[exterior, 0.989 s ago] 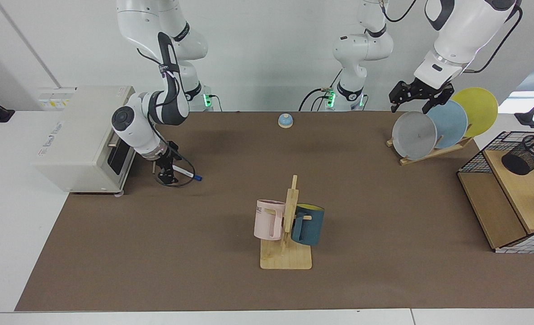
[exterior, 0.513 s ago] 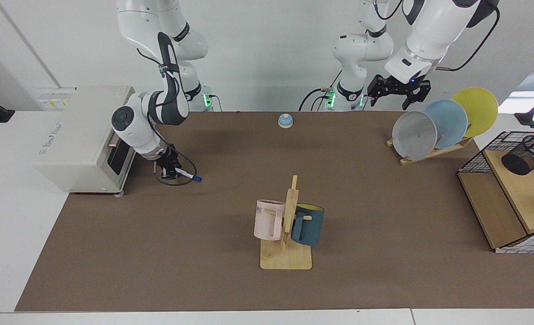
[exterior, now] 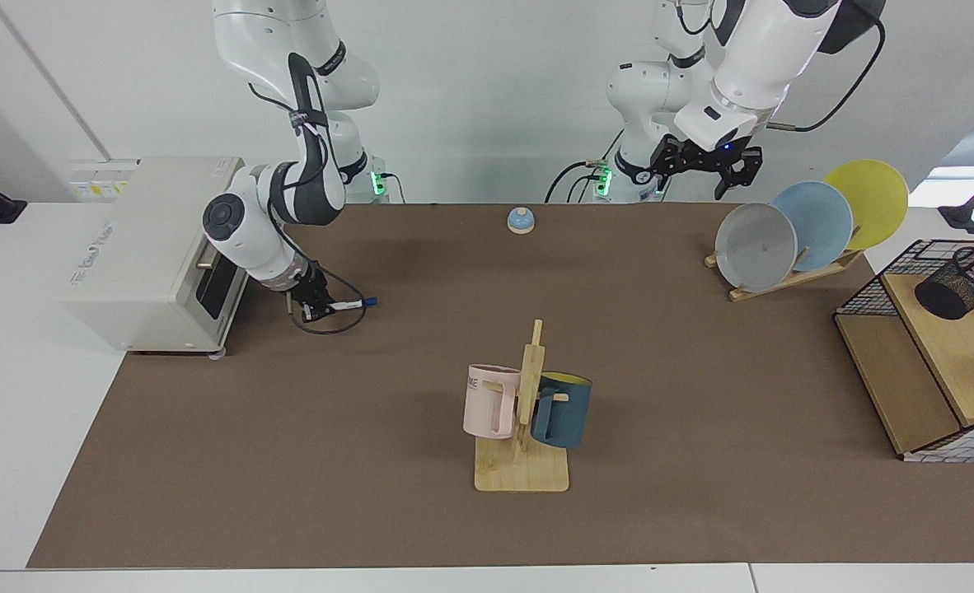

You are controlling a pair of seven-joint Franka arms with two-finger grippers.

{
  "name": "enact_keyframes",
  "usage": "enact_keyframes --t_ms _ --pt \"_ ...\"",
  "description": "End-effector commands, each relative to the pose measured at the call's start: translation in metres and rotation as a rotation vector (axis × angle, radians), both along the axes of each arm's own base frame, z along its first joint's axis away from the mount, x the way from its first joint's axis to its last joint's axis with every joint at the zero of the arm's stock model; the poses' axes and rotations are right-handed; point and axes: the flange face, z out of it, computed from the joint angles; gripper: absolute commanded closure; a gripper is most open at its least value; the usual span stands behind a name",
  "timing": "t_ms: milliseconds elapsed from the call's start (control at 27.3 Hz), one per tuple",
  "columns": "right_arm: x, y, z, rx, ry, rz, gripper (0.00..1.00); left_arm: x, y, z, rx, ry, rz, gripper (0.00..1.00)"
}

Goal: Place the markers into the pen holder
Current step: 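Carry the marker to the middle while the left gripper reaches toward it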

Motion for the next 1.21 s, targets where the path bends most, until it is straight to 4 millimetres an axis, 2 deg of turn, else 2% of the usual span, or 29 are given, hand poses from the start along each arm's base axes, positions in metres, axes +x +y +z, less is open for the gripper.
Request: enact_keyframes --t_ms 0,110,220,366,549,732,806,915,1099,1172 --pt "0.013 0.026 0.035 0.083 -0.003 0.033 1.0 -0.018 0.001 -0.008 -0.016 -0.013 0.007 0.0" --pt "0.02 0.046 0.055 0.127 -0.002 0.053 1.0 -0.017 0.002 -0.009 -0.02 -0.029 0.018 0.0" --pt "0.028 0.057 0.08 0.181 -0.015 0.041 1.0 -0.017 0.001 -0.01 -0.02 -0.024 0.01 0.0" --pt "0.037 0.072 0.112 0.253 -0.042 0.027 1.0 -0.018 -0.007 -0.02 -0.063 -0.021 -0.091 0.0" --pt "0.047 0.099 0.148 0.304 -0.065 0.002 1.0 -0.018 -0.062 -0.025 -0.113 -0.098 -0.262 0.0" --pt "0.05 0.14 0.182 0.319 -0.084 -0.036 1.0 -0.015 -0.093 -0.036 -0.148 -0.133 -0.517 0.0" --pt "0.049 0.155 0.192 0.319 -0.084 -0.06 1.0 -0.019 -0.107 -0.043 -0.158 -0.139 -0.609 0.0" --pt "0.043 0.188 0.205 0.339 -0.076 -0.093 1.0 -0.035 -0.147 -0.043 -0.17 -0.179 -0.715 0.0" --pt "0.03 0.241 0.22 0.405 -0.092 -0.165 1.0 -0.043 -0.166 -0.044 -0.171 -0.21 -0.83 0.0" --pt "0.015 0.269 0.225 0.406 -0.105 -0.141 1.0 -0.044 -0.171 -0.042 -0.174 -0.231 -0.898 0.0"
